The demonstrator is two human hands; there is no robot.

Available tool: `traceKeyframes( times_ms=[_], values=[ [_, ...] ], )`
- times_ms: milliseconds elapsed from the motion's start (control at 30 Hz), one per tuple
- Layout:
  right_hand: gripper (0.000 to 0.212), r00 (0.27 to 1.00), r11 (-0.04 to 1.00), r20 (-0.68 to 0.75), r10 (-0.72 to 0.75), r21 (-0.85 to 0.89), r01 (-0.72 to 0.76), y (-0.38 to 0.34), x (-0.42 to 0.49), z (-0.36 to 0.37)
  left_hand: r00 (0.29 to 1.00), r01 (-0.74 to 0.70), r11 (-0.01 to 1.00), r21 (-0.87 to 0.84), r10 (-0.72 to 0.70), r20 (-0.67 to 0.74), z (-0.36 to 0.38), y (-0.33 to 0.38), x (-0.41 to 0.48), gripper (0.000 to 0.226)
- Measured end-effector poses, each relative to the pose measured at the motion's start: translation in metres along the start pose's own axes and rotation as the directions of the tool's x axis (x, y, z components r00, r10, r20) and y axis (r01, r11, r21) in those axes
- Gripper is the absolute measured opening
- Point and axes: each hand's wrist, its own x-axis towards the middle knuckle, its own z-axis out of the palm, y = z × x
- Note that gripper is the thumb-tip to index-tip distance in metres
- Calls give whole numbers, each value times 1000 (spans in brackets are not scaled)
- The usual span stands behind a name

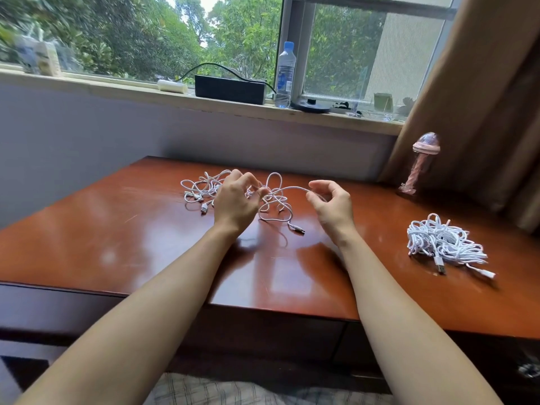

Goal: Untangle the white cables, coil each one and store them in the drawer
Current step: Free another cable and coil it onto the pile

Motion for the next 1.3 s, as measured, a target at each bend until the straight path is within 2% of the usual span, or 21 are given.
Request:
traceKeyframes(
  times_ms=[67,133,300,467,567,633,733,800,833,900,1000,1167,1300],
  values=[
    [10,996,978,3,-90,-190,89,5,0,1,997,-69,992,104,72,-32,-1,-1,1,19],
    [10,990,959,-10,-140,-250,133,6,-1,2,988,-128,965,227,145,-60,-2,0,0,20],
    [8,991,972,6,-135,-192,134,-1,-5,6,996,-32,922,385,59,-59,-4,2,-3,24],
    [9,992,987,75,-105,-115,113,-4,-10,11,999,33,912,409,-48,26,-2,12,-7,27],
    [8,991,987,96,-90,-127,102,-3,-11,14,983,115,956,270,-149,108,2,13,-9,22],
    [8,992,989,100,-76,-118,88,-2,-10,15,963,204,977,67,-213,165,4,14,-9,18],
    [8,989,995,138,-48,-82,60,-5,-12,15,937,340,886,-317,-288,198,5,20,-5,18],
    [9,984,999,174,-23,-35,30,-10,-16,16,924,382,803,-457,-329,195,4,21,-2,18],
    [10,980,1000,197,-6,-5,7,-12,-18,17,921,388,790,-474,-329,207,5,22,-2,17],
    [15,968,996,250,34,76,-55,-17,-21,18,935,348,836,-424,-279,218,9,19,-2,12],
    [25,952,981,297,74,152,-124,-21,-24,20,969,228,944,-240,-194,156,11,18,-3,21],
    [38,929,980,365,62,155,-126,-20,-27,25,968,250,954,-167,-240,76,6,10,-4,16],
    [30,941,961,317,115,205,-186,-22,-28,29,960,260,966,8,-260,103,11,9,-5,7]
  ],
)
